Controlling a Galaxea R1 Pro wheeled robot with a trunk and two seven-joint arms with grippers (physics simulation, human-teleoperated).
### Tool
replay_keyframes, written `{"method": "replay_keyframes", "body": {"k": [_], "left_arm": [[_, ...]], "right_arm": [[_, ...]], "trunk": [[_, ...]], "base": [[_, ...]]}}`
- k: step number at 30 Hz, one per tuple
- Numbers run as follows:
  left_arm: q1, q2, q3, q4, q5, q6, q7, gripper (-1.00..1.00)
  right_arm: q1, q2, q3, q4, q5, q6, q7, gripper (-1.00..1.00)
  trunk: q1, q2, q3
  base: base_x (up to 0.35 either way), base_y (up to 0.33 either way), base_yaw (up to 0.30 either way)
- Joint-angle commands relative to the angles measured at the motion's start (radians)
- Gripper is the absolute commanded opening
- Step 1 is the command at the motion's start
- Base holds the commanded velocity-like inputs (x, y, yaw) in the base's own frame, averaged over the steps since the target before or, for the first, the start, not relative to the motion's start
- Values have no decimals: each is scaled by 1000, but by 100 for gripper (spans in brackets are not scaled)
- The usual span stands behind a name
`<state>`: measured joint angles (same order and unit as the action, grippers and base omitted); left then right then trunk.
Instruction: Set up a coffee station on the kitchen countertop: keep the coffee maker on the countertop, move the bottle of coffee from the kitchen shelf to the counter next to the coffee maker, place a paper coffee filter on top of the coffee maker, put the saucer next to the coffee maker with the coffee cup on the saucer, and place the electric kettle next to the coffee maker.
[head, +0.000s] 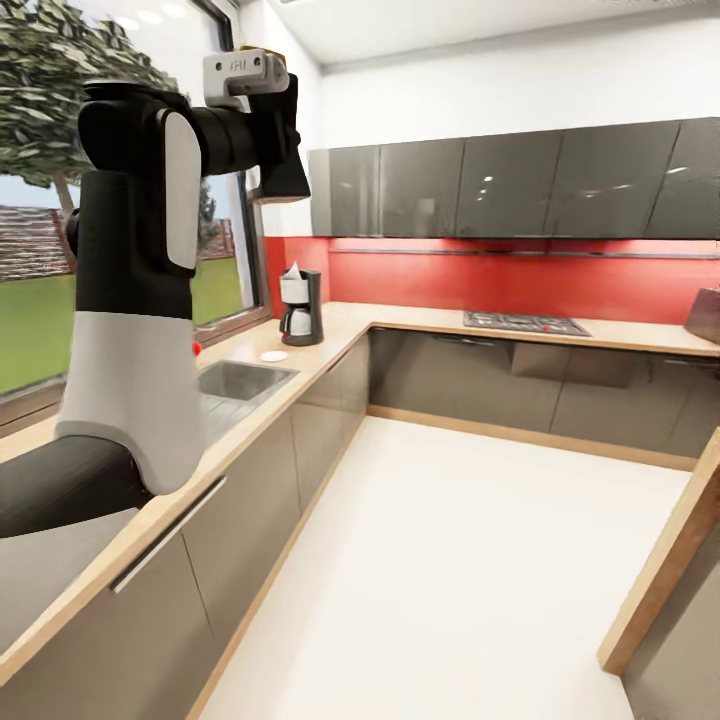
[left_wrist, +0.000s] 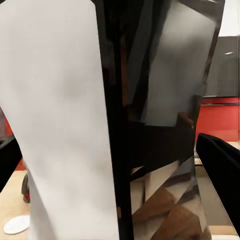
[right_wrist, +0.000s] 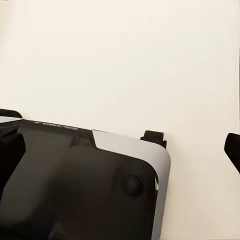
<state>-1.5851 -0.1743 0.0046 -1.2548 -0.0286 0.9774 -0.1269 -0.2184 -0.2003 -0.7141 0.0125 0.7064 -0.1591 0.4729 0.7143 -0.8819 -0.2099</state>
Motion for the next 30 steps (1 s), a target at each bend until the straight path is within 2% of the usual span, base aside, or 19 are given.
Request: {"method": "replay_keyframes", "body": {"k": [1,11,21,30], "left_arm": [[-1,0,0,0,-3,4,-5,-100],[4,0,0,-3,-1,4,-5,-100],[17,0,0,-7,1,4,-5,-100],[71,0,-2,-54,1,4,-5,-100]], "right_arm": [[-1,-1,-8,1,10,-4,1,100],[-1,0,-8,1,10,-5,0,100],[-1,0,-8,1,10,-5,0,100],[-1,1,-8,1,10,-5,0,100]], "trunk": [[0,-1,-2],[0,-1,-2],[38,-71,-33],[73,-134,-61]], "base": [[0,-14,-133],[0,-3,-32],[0,0,0],[0,0,0]]}}
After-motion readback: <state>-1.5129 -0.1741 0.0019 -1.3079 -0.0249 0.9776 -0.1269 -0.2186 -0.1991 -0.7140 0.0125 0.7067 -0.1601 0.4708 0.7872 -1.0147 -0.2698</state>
